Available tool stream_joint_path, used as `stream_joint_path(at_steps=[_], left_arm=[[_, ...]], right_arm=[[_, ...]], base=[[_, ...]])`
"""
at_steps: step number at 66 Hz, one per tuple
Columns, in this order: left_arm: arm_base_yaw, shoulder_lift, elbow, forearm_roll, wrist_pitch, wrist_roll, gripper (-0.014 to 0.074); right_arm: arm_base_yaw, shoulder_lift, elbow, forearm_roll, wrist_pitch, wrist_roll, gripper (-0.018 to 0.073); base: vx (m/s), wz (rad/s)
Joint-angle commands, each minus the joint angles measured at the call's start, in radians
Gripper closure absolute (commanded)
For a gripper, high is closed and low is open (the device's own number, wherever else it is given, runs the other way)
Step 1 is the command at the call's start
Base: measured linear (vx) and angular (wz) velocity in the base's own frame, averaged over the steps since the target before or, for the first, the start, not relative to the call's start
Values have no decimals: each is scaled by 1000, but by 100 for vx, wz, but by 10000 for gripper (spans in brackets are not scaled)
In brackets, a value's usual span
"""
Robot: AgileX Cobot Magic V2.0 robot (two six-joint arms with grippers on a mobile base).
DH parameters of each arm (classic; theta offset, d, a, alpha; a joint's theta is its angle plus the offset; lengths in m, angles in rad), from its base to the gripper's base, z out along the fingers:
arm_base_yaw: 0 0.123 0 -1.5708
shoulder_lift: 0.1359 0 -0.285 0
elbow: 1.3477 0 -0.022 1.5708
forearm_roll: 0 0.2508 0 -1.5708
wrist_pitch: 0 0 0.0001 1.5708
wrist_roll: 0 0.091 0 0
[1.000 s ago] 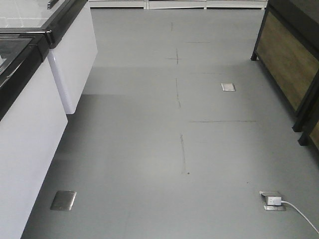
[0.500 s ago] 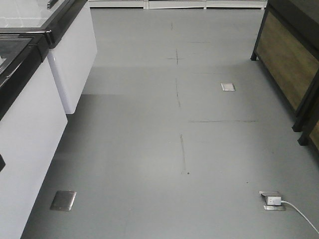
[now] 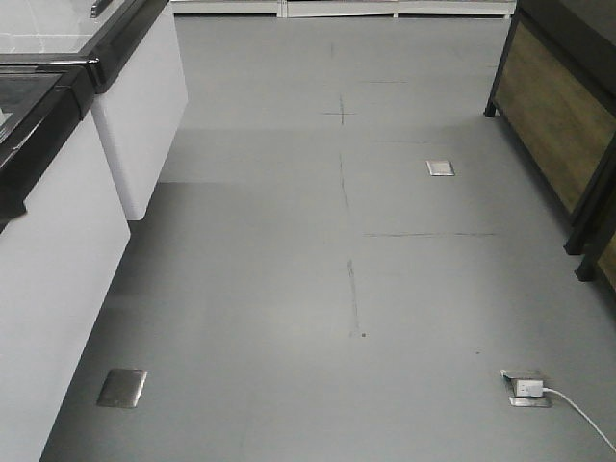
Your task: Left arm holds basket, right arm returns cookies
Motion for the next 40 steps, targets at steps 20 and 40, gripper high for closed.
stream_joint_path(at_steps=[20,40], left_arm=[[466,146,-413,-304,298,159,94],[846,242,-438,-690,340,279,94]], right_arm=[[-6,-14,17,-4,-72,-7,565],[-6,-14,17,-4,-72,-7,565]], base=[[0,0],[0,0]])
